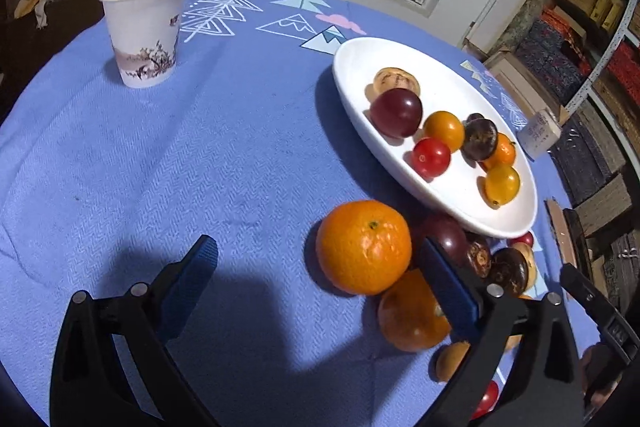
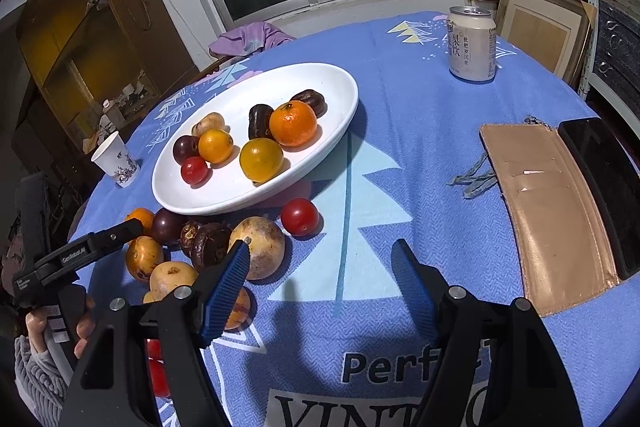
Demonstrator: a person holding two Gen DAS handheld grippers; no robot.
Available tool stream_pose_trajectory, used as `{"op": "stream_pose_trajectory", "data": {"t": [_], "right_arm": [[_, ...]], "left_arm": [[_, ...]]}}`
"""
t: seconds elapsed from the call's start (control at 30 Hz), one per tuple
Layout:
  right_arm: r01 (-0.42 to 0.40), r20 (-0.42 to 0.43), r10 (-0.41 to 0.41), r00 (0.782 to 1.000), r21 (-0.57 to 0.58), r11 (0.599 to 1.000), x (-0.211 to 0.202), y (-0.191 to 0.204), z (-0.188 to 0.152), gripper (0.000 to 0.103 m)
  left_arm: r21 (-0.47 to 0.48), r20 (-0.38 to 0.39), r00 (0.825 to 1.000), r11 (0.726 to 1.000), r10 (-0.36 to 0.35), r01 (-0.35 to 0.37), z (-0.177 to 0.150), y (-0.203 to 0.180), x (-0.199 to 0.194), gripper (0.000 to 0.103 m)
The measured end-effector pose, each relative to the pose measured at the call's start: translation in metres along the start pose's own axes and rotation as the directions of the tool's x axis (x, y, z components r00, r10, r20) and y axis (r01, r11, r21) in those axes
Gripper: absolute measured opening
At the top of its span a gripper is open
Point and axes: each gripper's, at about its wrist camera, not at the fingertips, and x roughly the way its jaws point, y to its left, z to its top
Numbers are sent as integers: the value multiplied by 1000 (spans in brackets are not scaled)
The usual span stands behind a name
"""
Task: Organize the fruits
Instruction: 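Move the left tool to another orange while the right tool approaches a pale round fruit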
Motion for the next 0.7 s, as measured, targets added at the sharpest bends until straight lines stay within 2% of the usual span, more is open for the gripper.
{"op": "stream_pose_trajectory", "data": {"t": [0.1, 0.17, 0.23, 0.43, 0.5, 0.57, 0.63, 0.7], "right_arm": [[4, -7, -4, 1000, 0, 1000, 2, 0, 0, 74], [7, -13, -7, 1000, 1, 1000, 4, -1, 0, 74], [10, -16, -10, 1000, -3, 1000, 5, 0, 0, 74], [29, -32, -29, 999, -10, 1000, 11, -2, 1, 74], [38, -35, -39, 999, -21, 999, 13, -1, 1, 71], [15, -58, -17, 998, -30, 999, 17, 1, 1, 61], [-15, -79, 12, 997, -34, 999, 19, 3, 0, 56], [-82, -115, 82, 990, 3, 997, 23, 1, 0, 55]], "left_arm": [[33, 9, 999, 998, 49, -50, 3, -7, 5, 98], [34, 1, 999, 999, 34, -34, 3, -6, 3, 93], [41, -3, 1000, 999, 8, -8, 4, -8, 2, 78], [116, 44, 999, 993, 25, -30, -1, -21, -5, 66], [147, 59, 998, 988, 34, -42, -3, -26, -8, 60], [183, 85, 993, 979, 76, -91, -5, -30, -11, 59], [198, 103, 989, 973, 104, -123, -7, -30, -14, 58], [193, 103, 989, 973, 109, -128, -9, -26, -14, 57]]}}
